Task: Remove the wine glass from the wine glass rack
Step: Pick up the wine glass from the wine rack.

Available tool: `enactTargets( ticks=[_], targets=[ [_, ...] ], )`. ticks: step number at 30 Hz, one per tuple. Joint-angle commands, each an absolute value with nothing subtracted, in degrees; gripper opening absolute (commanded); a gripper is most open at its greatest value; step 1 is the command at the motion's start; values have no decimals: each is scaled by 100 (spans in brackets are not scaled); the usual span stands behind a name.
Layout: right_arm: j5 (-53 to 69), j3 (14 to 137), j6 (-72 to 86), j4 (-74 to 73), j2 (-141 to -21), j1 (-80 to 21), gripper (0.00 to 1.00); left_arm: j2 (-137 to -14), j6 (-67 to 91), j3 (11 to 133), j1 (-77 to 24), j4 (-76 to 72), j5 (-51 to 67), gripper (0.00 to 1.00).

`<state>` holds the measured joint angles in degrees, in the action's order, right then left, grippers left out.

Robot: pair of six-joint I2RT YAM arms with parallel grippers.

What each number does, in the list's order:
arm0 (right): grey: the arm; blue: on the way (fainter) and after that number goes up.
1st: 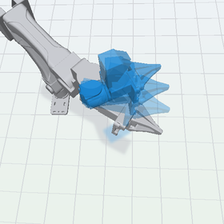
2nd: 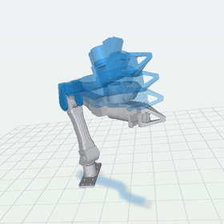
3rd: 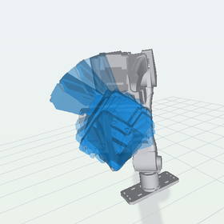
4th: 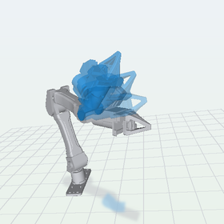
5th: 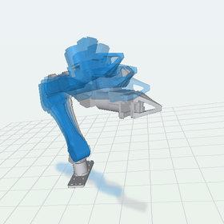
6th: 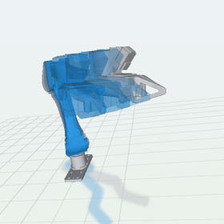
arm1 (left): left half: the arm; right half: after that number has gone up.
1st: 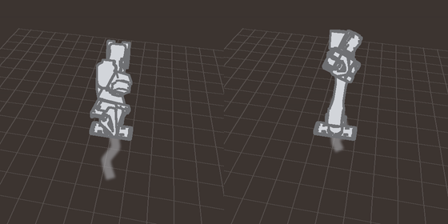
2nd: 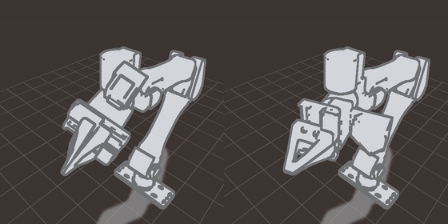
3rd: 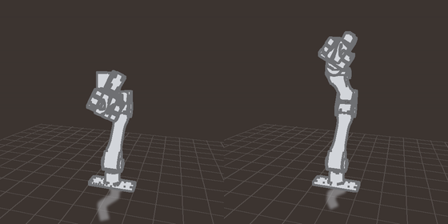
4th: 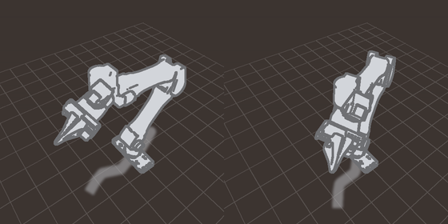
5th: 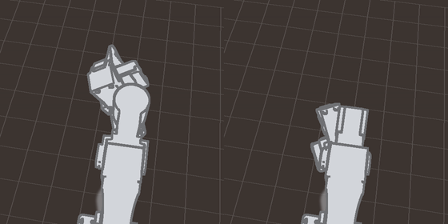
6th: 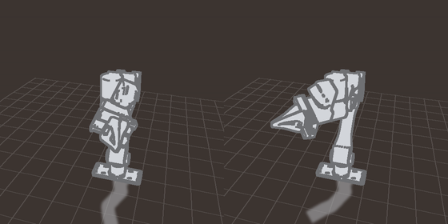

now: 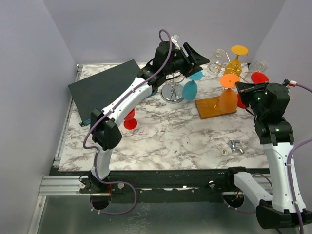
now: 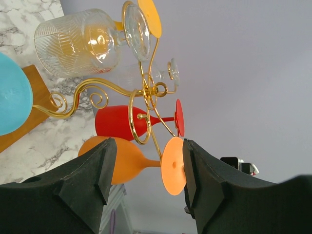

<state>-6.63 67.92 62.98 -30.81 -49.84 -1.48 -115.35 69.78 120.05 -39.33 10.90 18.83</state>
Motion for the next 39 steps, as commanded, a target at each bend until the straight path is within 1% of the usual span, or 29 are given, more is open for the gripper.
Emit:
enactTargets(
  ticks=[1,7,21,33,39],
  targets=[
    [-977,6689,6528,-2581,-5004,-123,1,-11188,6891,11953,-3896,1083,1881,63],
    [-1058,6602,6627,-2411,-5013,-123,1,-11162,6891,11928,-3894,1081,1873,63],
    [-1893,6737,6615,-2710,-4819,-123,1,-11057,6880,11786,-3894,1077,1854,63],
    [-1976,6671,6866,-2937,-4632,-123,1,-10971,6860,11694,-3898,1073,1846,63],
    [-2030,6735,6790,-3283,-4391,-123,1,-10886,6847,11596,-3898,1060,1870,63]
  ],
)
